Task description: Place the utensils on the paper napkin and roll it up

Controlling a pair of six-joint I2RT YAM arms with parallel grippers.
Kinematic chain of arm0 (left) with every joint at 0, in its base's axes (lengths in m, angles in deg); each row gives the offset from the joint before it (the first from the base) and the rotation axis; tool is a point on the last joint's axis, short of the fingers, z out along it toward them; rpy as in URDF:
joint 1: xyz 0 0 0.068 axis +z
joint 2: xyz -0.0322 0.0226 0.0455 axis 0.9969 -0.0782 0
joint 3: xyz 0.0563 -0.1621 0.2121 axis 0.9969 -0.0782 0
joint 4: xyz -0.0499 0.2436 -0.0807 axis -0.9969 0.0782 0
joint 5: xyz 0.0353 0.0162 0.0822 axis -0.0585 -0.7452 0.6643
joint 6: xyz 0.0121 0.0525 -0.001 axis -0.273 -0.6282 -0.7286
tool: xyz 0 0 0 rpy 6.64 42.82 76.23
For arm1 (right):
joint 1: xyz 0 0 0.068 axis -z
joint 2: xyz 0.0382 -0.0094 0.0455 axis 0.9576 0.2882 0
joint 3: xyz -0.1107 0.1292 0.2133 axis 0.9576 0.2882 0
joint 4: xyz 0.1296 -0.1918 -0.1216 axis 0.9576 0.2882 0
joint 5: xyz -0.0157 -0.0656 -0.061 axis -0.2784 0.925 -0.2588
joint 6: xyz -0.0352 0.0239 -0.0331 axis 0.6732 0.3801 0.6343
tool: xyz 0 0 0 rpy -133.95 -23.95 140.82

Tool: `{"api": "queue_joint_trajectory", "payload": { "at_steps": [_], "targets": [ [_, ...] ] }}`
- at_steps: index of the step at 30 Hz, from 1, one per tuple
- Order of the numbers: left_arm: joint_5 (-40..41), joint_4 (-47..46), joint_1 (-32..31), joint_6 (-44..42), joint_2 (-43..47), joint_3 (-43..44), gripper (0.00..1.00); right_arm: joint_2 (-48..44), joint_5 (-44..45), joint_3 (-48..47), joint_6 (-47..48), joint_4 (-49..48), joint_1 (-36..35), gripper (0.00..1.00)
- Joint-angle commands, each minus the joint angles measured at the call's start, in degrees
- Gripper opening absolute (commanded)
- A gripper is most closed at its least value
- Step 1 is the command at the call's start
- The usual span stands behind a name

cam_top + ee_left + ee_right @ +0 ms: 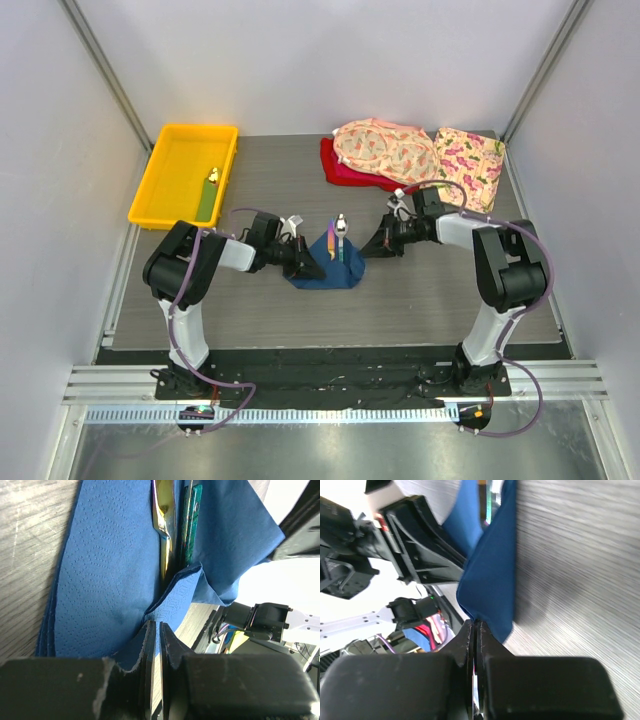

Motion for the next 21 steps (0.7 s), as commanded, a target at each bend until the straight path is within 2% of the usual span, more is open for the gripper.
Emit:
{"api": "queue_joint_trajectory", "payload": {
  "at_steps": [1,12,21],
  "targets": [
    [3.42,1.2,0.28,-1.98,-0.9,0.08,0.13,-2.7,-2.92,0.33,-6.69,-8.7,-1.89,0.01],
    [3.24,1.55,0.28,-2.07,-0.9,0.43,0.13,1.7,-2.05,0.16,-17.33,-20.31,-8.83,0.01],
    [2.89,1.55,0.28,-2.24,-0.38,0.79,0.13,6.53,1.55,-0.28,-19.0,-22.77,-11.47,0.01]
  ]
}}
